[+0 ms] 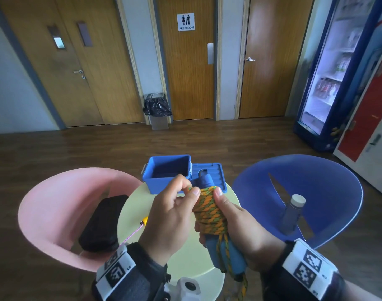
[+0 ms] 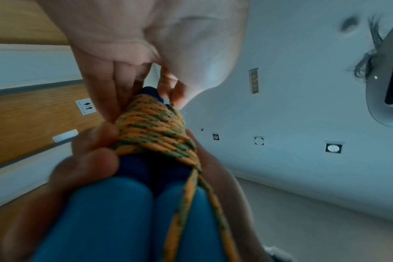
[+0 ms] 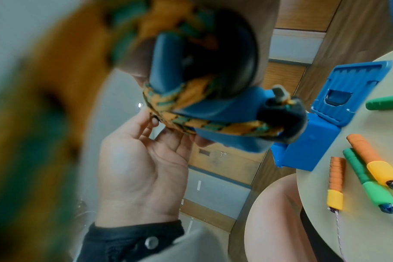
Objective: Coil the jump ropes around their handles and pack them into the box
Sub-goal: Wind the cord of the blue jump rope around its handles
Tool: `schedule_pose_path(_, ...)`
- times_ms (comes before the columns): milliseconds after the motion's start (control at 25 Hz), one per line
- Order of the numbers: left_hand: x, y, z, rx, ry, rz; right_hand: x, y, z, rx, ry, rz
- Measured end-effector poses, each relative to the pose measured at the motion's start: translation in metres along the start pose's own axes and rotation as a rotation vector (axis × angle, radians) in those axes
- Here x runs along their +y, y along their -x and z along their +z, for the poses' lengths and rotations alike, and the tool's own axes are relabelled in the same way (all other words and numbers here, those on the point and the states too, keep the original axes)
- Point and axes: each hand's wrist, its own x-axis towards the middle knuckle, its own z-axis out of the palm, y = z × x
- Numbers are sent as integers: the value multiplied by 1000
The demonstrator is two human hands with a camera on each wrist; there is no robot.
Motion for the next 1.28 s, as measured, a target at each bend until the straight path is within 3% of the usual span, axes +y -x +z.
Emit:
schedule_pose_path(160,-4,3,3,89,-96,93,-4,-1,-3,-61,-60,70)
schedule_pose_path(400,-8,-1,2,47,-187,98,-4,-4,-11,-94,-101,194)
schedule_pose_path(600,-12,-3,3,17,-181,75,-3,-5,-16,-105,-68,210)
schedule_pose_path(800,-10,-3,11,64,-152,91,-7,-4,-15,-54,-1,128)
schedule_pose_path(1040,-10,-18,13,87,96,19,-17,-1,-12,-11,42,14)
schedule_pose_path(1280,0,-9,18,127,51,155,-26,7,-6,39,133,-52)
